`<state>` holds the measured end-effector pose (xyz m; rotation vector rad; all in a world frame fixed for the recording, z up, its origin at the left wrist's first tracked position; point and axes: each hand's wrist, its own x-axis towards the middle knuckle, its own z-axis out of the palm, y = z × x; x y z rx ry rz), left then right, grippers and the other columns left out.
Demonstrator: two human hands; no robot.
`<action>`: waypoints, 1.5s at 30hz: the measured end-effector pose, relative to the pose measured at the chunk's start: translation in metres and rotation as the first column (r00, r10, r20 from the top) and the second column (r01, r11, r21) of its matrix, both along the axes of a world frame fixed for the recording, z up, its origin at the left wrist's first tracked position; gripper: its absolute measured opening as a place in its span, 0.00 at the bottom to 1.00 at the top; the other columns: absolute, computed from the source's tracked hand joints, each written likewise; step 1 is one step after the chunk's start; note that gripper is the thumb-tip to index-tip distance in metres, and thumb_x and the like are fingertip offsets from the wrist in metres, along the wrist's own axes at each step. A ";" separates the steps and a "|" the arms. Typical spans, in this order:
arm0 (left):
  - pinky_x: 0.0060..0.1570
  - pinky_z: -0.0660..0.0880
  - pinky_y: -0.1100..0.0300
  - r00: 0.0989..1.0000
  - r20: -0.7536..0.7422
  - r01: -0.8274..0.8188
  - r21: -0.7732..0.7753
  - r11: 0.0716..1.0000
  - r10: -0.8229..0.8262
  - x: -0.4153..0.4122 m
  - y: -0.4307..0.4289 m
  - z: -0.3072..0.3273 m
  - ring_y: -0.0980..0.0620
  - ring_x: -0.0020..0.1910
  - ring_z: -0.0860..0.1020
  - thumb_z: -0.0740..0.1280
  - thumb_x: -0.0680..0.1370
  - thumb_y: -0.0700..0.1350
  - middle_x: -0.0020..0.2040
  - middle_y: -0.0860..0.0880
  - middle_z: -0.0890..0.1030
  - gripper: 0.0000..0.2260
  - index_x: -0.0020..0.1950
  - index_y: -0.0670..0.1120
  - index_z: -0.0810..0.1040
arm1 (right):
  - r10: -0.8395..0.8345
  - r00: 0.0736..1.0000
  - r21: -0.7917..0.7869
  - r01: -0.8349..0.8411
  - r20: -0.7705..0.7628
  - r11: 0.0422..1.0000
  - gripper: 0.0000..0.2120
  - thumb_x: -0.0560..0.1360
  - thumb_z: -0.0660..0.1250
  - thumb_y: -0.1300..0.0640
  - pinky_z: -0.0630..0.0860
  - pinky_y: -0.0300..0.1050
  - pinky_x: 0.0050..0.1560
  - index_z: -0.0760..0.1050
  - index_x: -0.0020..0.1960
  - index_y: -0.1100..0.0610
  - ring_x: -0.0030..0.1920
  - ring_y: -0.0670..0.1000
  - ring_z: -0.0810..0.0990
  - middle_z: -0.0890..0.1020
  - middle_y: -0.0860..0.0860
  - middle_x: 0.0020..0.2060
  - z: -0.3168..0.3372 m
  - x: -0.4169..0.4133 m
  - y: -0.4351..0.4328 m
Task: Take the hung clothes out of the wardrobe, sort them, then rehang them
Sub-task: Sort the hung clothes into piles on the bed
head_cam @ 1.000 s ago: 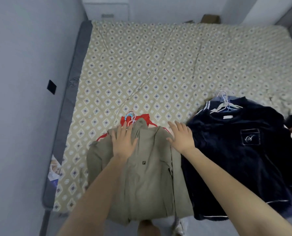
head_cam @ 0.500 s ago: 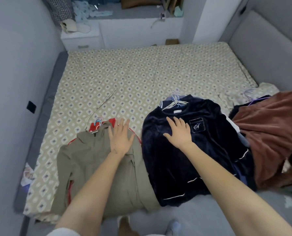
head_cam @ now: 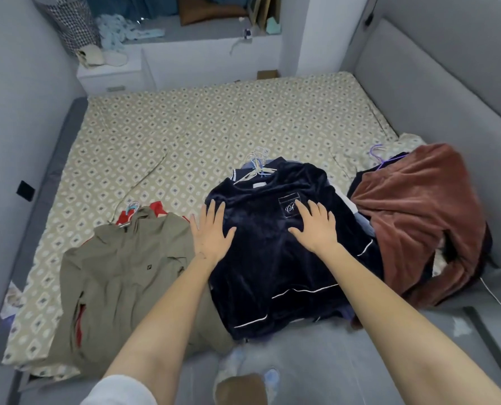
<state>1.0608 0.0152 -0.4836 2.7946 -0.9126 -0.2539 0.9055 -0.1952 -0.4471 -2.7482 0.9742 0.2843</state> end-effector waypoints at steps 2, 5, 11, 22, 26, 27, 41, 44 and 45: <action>0.76 0.40 0.42 1.000 0.002 0.007 0.018 1.000 -0.007 -0.005 -0.008 -0.002 0.48 0.80 0.44 0.55 0.82 0.60 0.82 0.49 0.48 0.31 0.81 0.52 0.48 | -0.019 1.000 0.010 0.019 0.001 1.000 0.36 0.79 0.60 0.39 0.48 0.59 0.76 0.46 0.80 0.48 0.78 0.58 0.48 0.52 0.55 0.79 0.000 -0.007 -0.012; 0.75 0.38 0.44 1.000 -0.003 0.002 0.030 1.000 -0.002 -0.008 -0.020 -0.007 0.48 0.80 0.43 0.55 0.82 0.60 0.82 0.49 0.47 0.31 0.81 0.52 0.47 | -0.040 0.999 0.029 0.040 0.012 0.999 0.37 0.79 0.60 0.40 0.49 0.60 0.76 0.46 0.80 0.48 0.78 0.58 0.48 0.52 0.55 0.79 0.000 -0.013 -0.026; 0.76 0.37 0.45 0.998 -0.054 -0.020 0.056 0.998 0.023 -0.009 -0.052 -0.017 0.48 0.80 0.41 0.54 0.83 0.61 0.82 0.49 0.44 0.32 0.82 0.51 0.44 | -0.053 0.999 0.044 0.053 -0.007 0.998 0.37 0.79 0.60 0.40 0.49 0.60 0.76 0.45 0.80 0.47 0.78 0.58 0.48 0.51 0.55 0.79 -0.010 -0.017 -0.056; 0.76 0.38 0.44 0.990 -0.135 -0.042 0.010 0.999 0.043 0.058 -0.126 -0.066 0.47 0.80 0.43 0.57 0.82 0.59 0.82 0.48 0.47 0.32 0.82 0.51 0.47 | 0.026 0.998 0.042 -0.023 -0.066 0.999 0.37 0.79 0.59 0.39 0.48 0.59 0.77 0.44 0.80 0.47 0.79 0.58 0.46 0.50 0.55 0.79 -0.041 0.057 -0.132; 0.76 0.39 0.43 0.981 -0.169 -0.085 0.044 0.995 0.091 0.084 -0.134 -0.089 0.47 0.80 0.43 0.57 0.82 0.59 0.82 0.48 0.46 0.32 0.82 0.52 0.47 | 0.084 0.993 0.091 -0.077 -0.083 0.993 0.36 0.80 0.59 0.40 0.47 0.59 0.77 0.45 0.80 0.47 0.79 0.57 0.45 0.50 0.54 0.79 -0.056 0.097 -0.152; 0.77 0.39 0.43 0.979 -0.173 -0.097 0.055 0.994 0.105 0.090 -0.136 -0.097 0.47 0.80 0.44 0.57 0.82 0.59 0.82 0.48 0.46 0.32 0.82 0.51 0.47 | 0.096 0.992 0.100 -0.088 -0.079 0.991 0.36 0.80 0.59 0.40 0.47 0.59 0.77 0.45 0.80 0.47 0.79 0.57 0.45 0.50 0.54 0.79 -0.061 0.107 -0.157; 0.77 0.41 0.44 0.871 -0.325 -0.369 0.060 0.928 0.367 0.168 -0.177 -0.195 0.47 0.80 0.43 0.62 0.82 0.54 0.82 0.46 0.48 0.33 0.81 0.49 0.49 | 0.145 0.988 0.211 -0.129 -0.061 0.969 0.35 0.80 0.60 0.41 0.43 0.57 0.77 0.47 0.80 0.47 0.79 0.56 0.42 0.46 0.53 0.80 -0.178 0.197 -0.228; 0.77 0.41 0.45 0.876 -0.269 -0.404 0.046 0.914 0.401 0.179 -0.186 -0.222 0.45 0.80 0.44 0.61 0.82 0.55 0.81 0.45 0.50 0.32 0.81 0.49 0.50 | 0.149 0.989 0.198 -0.145 -0.008 0.969 0.35 0.80 0.59 0.41 0.42 0.57 0.77 0.47 0.80 0.47 0.79 0.56 0.41 0.45 0.53 0.80 -0.208 0.208 -0.241; 0.77 0.41 0.45 0.872 -0.257 -0.420 0.042 0.907 0.416 0.182 -0.189 -0.230 0.45 0.80 0.45 0.60 0.82 0.55 0.81 0.44 0.50 0.32 0.81 0.48 0.50 | 0.171 0.985 0.180 -0.170 0.009 0.969 0.35 0.80 0.59 0.41 0.41 0.57 0.77 0.46 0.80 0.47 0.79 0.56 0.40 0.45 0.53 0.80 -0.219 0.211 -0.246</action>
